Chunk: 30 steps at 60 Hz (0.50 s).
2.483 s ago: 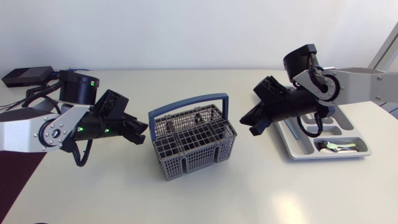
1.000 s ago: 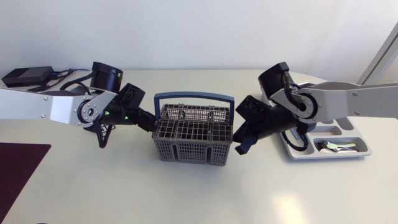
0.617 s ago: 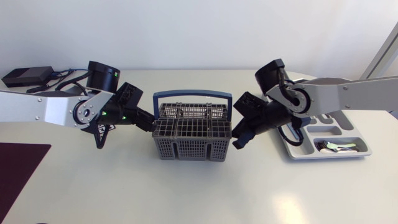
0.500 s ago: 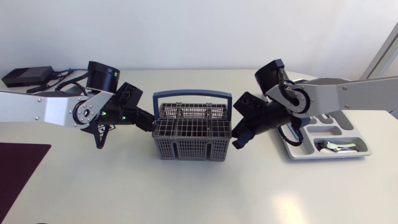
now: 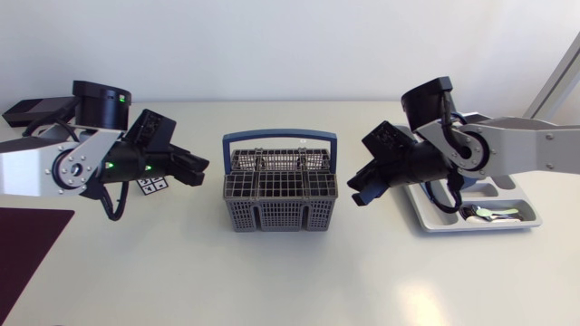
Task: Transfer all utensils from the basket to the drawer tray.
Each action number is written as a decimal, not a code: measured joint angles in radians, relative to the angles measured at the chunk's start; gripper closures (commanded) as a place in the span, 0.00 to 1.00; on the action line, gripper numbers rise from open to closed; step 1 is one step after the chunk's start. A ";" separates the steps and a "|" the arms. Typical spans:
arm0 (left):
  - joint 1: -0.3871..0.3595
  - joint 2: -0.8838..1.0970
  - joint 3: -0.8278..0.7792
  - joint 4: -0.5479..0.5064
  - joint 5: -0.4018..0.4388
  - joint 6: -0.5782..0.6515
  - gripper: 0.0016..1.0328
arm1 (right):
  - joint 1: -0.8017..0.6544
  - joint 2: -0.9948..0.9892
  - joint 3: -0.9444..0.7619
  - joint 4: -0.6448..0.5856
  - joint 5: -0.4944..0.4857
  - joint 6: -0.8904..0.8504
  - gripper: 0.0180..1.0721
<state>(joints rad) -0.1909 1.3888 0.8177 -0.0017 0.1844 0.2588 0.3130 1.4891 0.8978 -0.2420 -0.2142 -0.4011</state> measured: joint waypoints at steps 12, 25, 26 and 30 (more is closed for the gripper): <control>0.008 -0.061 -0.026 -0.015 0.002 0.000 0.33 | 0.057 -0.047 -0.031 -0.001 0.032 0.009 0.48; 0.018 -0.224 -0.091 -0.040 0.003 0.000 0.09 | 0.089 -0.181 -0.093 0.000 0.110 0.012 0.09; 0.022 -0.239 -0.097 -0.043 0.003 0.000 0.07 | 0.089 -0.196 -0.101 0.000 0.119 0.012 0.07; 0.045 -0.298 -0.113 -0.054 0.002 0.000 0.04 | 0.089 -0.260 -0.129 0.000 0.140 0.011 0.04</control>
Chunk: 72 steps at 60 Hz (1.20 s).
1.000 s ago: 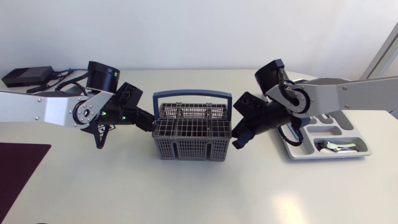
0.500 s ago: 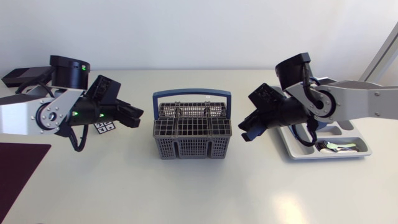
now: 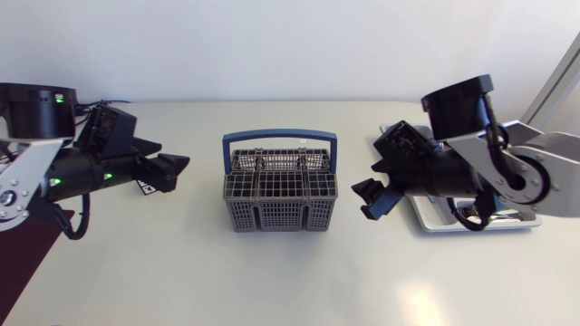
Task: Transfer all utensils from the basket to the drawer tray.
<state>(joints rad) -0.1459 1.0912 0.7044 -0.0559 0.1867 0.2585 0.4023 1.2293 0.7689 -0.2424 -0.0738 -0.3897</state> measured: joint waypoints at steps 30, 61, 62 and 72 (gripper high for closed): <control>0.106 -0.323 -0.127 -0.016 0.000 -0.054 0.04 | -0.137 -0.402 -0.204 0.025 0.105 -0.014 0.05; 0.112 -0.483 -0.266 0.094 -0.034 -0.082 0.04 | -0.320 -0.781 -0.399 0.097 0.104 0.033 0.05; 0.112 -0.485 -0.270 0.105 -0.039 -0.082 0.04 | -0.321 -0.789 -0.406 0.098 0.105 0.039 0.05; 0.112 -0.553 -0.332 0.144 -0.057 -0.079 0.04 | -0.335 -0.873 -0.478 0.119 0.101 0.098 0.05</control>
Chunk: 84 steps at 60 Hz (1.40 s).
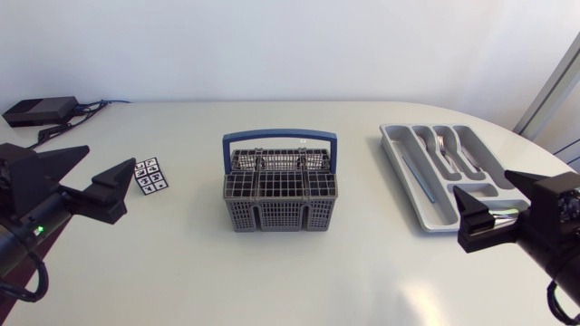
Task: Transfer all utensils from the basket to the drawer tray.
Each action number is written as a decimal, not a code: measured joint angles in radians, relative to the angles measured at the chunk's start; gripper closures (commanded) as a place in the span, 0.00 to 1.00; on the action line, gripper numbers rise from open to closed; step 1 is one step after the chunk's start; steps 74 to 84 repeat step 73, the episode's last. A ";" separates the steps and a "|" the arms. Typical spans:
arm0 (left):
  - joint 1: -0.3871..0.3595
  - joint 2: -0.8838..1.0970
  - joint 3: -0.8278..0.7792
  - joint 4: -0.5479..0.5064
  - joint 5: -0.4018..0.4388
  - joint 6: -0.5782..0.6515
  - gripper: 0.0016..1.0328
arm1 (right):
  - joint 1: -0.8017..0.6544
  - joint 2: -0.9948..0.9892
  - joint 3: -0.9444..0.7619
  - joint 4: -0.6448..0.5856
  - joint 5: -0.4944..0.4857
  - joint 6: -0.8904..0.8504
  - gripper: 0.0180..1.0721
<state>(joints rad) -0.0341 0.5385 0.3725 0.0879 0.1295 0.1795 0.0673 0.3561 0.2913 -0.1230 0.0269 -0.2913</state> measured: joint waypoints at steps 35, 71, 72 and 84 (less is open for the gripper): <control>0.002 -0.274 -0.192 -0.032 -0.061 -0.055 0.04 | -0.052 -0.294 -0.228 0.095 -0.023 0.215 0.05; 0.027 -0.531 -0.334 -0.079 -0.125 -0.155 0.04 | -0.063 -0.352 -0.272 0.105 -0.026 0.262 0.05; 0.027 -0.531 -0.334 -0.079 -0.125 -0.155 0.04 | -0.063 -0.352 -0.272 0.106 -0.026 0.262 0.05; 0.027 -0.532 -0.334 -0.079 -0.126 -0.155 0.04 | -0.063 -0.352 -0.272 0.105 -0.026 0.262 0.05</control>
